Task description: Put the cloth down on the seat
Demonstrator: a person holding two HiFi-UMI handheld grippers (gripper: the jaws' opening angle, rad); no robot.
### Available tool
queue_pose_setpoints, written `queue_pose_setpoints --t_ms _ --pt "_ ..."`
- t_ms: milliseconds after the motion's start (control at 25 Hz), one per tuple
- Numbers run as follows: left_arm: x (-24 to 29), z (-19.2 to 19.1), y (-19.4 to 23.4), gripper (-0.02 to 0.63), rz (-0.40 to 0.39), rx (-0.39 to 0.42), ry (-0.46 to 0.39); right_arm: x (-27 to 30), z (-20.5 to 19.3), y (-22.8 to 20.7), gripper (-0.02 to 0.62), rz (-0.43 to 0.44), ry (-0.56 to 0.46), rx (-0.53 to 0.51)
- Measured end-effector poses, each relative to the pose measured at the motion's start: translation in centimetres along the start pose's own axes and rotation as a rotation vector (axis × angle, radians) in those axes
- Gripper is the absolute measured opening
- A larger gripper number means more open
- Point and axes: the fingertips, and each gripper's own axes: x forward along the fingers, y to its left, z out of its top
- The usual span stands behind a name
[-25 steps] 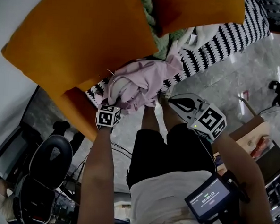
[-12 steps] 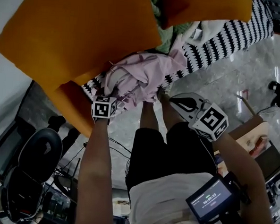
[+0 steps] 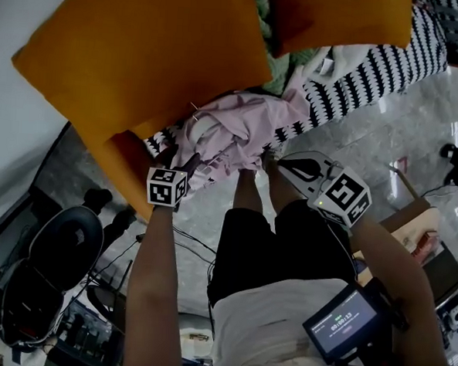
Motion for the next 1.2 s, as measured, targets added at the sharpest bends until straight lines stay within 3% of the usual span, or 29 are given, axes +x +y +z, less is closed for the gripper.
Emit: queue_pose_setpoints --t_ms 360,840,1200 --pt "-5.6 3.4 -3.6 0.271 -0.006 0.068 -0.101 -1.6 2.5 0.5 0.015 -0.009 -0.009 -0.053" --pt "-11.8 9.7 -9.8 0.086 -0.016 0.045 -0.236 -5.1 7.7 0.6 0.015 0.022 -0.039 -0.129" --pt "-16.9 13.3 -13.1 0.029 -0.019 0.065 -0.331 -7.9 11.0 0.4 0.015 0.007 -0.070 -0.183"
